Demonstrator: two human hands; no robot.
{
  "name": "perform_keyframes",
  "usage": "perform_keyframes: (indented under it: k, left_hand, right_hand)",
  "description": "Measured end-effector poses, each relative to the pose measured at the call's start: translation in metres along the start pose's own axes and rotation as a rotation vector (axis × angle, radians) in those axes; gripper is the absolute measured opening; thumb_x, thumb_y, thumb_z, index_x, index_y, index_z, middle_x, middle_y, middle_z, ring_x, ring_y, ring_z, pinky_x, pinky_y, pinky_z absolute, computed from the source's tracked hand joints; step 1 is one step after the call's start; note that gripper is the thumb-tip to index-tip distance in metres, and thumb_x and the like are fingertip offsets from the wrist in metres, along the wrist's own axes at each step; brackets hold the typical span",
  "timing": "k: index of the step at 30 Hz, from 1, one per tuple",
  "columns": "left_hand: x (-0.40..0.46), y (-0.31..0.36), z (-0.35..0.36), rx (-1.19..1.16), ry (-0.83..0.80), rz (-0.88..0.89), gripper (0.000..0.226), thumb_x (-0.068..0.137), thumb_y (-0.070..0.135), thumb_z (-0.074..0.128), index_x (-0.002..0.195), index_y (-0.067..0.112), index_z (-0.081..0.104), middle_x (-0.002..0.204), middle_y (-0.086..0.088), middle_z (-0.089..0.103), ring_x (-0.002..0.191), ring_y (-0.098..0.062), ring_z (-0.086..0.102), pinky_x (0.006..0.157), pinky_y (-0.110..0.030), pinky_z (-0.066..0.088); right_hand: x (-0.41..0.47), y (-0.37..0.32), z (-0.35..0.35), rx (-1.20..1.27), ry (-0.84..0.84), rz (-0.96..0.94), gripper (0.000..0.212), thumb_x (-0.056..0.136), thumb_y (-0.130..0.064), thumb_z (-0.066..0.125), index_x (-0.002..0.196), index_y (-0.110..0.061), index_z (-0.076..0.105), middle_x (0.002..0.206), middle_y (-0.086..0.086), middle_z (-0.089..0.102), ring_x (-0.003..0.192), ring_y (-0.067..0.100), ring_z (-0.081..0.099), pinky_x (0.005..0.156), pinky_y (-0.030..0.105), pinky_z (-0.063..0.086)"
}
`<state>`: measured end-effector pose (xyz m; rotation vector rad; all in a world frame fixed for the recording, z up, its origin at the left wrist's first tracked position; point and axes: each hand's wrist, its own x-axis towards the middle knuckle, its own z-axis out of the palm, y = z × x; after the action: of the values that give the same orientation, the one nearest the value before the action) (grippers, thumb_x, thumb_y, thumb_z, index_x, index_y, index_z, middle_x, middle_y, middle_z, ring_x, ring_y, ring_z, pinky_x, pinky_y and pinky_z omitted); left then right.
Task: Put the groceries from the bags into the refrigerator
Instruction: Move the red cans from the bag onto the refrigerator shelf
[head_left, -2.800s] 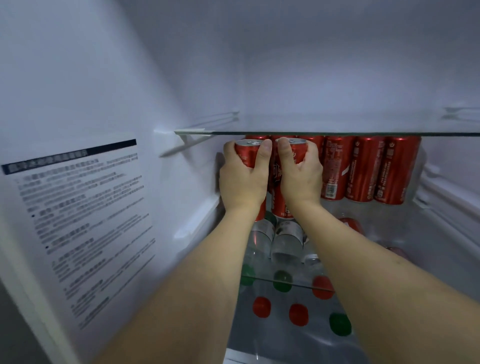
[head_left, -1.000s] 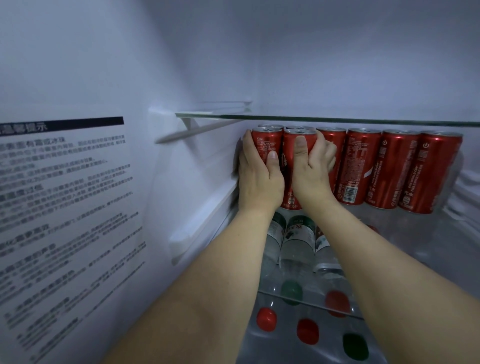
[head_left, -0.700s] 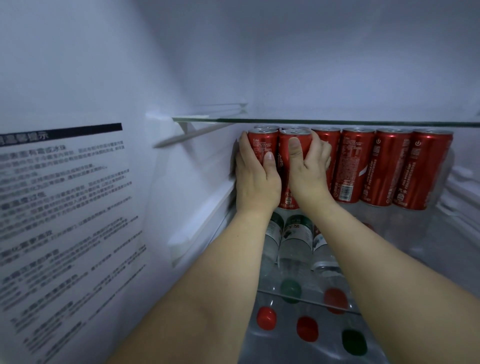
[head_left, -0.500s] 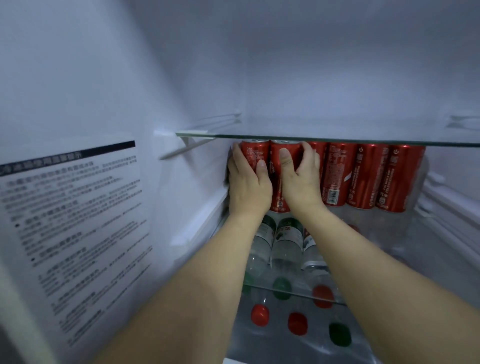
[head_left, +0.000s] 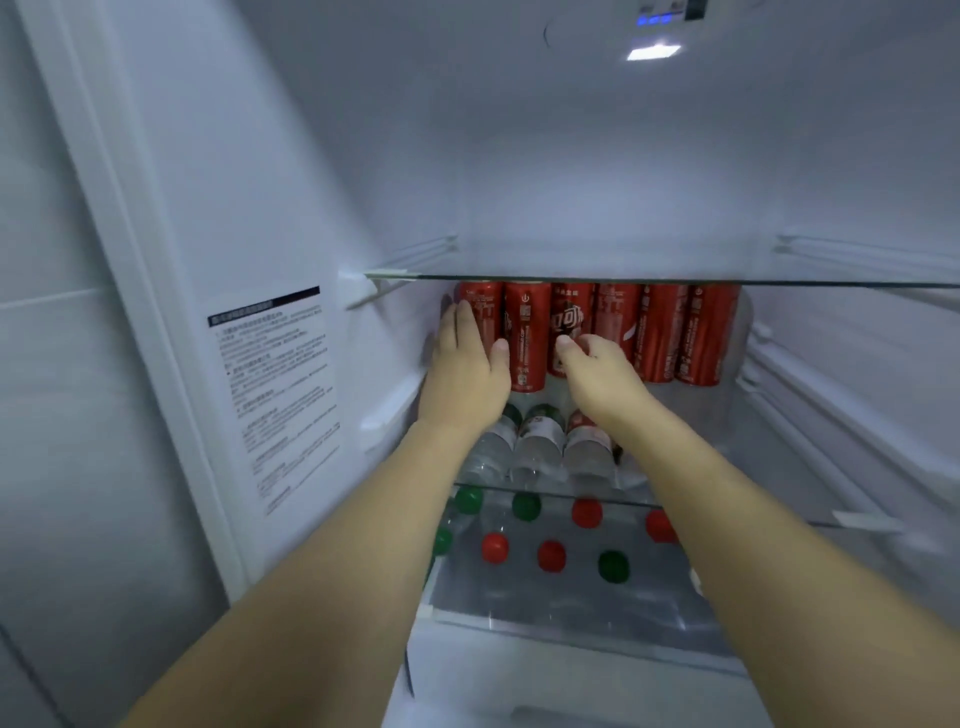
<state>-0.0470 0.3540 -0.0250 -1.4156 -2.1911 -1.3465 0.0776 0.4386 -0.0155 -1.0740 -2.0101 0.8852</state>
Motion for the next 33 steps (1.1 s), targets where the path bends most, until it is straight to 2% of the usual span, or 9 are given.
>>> perform_keyframes:
  k: [3, 5, 8, 11, 15, 21, 29, 33]
  left_hand:
    - [-0.020, 0.013, -0.016, 0.098, -0.036, 0.065, 0.066, 0.104, 0.037, 0.036, 0.158, 0.010, 0.011, 0.166, -0.010, 0.009, 0.152, -0.024, 0.009, 0.124, -0.041, 0.011]
    - [-0.033, 0.020, -0.026, 0.145, -0.072, 0.117, 0.066, 0.104, 0.039, 0.035, 0.158, 0.010, 0.012, 0.166, -0.010, 0.011, 0.152, -0.024, 0.010, 0.124, -0.040, 0.013]
    - [-0.054, 0.026, -0.038, 0.200, -0.164, 0.148, 0.065, 0.105, 0.041, 0.032, 0.158, 0.010, 0.012, 0.166, -0.010, 0.011, 0.153, -0.022, 0.009, 0.125, -0.042, 0.013]
    - [-0.081, 0.032, -0.054, 0.241, -0.203, 0.157, 0.063, 0.106, 0.042, 0.028, 0.159, 0.012, 0.011, 0.166, -0.006, 0.007, 0.153, -0.019, 0.006, 0.125, -0.041, 0.010]
    - [-0.125, 0.037, -0.073, 0.296, -0.301, 0.168, 0.061, 0.107, 0.041, 0.024, 0.159, 0.015, 0.005, 0.167, -0.001, -0.001, 0.153, -0.014, -0.004, 0.124, -0.033, -0.002]
    - [-0.164, 0.033, -0.078, 0.397, -0.444, 0.136, 0.062, 0.107, 0.042, 0.023, 0.158, 0.014, 0.004, 0.167, -0.002, -0.004, 0.152, -0.013, -0.008, 0.124, -0.032, -0.006]
    - [-0.171, 0.020, -0.086, 0.428, -0.503, 0.065, 0.063, 0.106, 0.043, 0.024, 0.158, 0.013, 0.006, 0.167, -0.002, -0.001, 0.153, -0.017, -0.004, 0.125, -0.036, 0.001]
    - [-0.173, 0.015, -0.089, 0.453, -0.515, 0.064, 0.063, 0.106, 0.043, 0.023, 0.158, 0.012, 0.004, 0.167, -0.003, -0.002, 0.153, -0.016, -0.005, 0.124, -0.033, -0.002]
  right_hand:
    - [-0.031, 0.000, -0.014, -0.073, -0.075, -0.012, 0.072, 0.084, -0.059, 0.037, 0.133, -0.009, 0.051, 0.135, 0.008, 0.053, 0.126, 0.027, 0.049, 0.108, 0.048, 0.038]
    - [-0.054, -0.005, -0.024, -0.201, -0.134, -0.047, 0.069, 0.090, -0.056, 0.036, 0.140, -0.008, 0.044, 0.145, 0.010, 0.045, 0.136, 0.031, 0.039, 0.113, 0.051, 0.031]
    - [-0.089, -0.013, -0.040, -0.427, -0.218, -0.067, 0.067, 0.102, -0.048, 0.031, 0.156, -0.010, 0.015, 0.164, 0.009, 0.008, 0.151, 0.025, 0.004, 0.123, 0.045, 0.006]
    - [-0.120, -0.016, -0.054, -0.570, -0.244, -0.105, 0.068, 0.104, -0.047, 0.027, 0.157, -0.012, 0.001, 0.164, 0.007, -0.009, 0.151, 0.022, -0.011, 0.121, 0.040, -0.005]
    - [-0.159, -0.008, -0.062, -0.754, -0.277, -0.091, 0.067, 0.105, -0.045, 0.022, 0.156, -0.011, -0.007, 0.161, 0.008, -0.022, 0.147, 0.023, -0.023, 0.118, 0.040, -0.014]
    - [-0.187, -0.003, -0.049, -0.787, -0.397, -0.066, 0.071, 0.104, -0.047, 0.024, 0.156, -0.012, -0.010, 0.161, 0.006, -0.023, 0.148, 0.021, -0.023, 0.118, 0.037, -0.014]
    - [-0.193, -0.007, -0.033, -0.765, -0.470, -0.072, 0.067, 0.104, -0.047, 0.024, 0.156, -0.016, -0.005, 0.163, 0.002, -0.017, 0.149, 0.018, -0.018, 0.119, 0.036, -0.011]
    - [-0.194, -0.003, -0.026, -0.775, -0.491, -0.072, 0.066, 0.104, -0.046, 0.022, 0.156, -0.016, -0.006, 0.163, 0.002, -0.018, 0.149, 0.017, -0.018, 0.119, 0.036, -0.011]
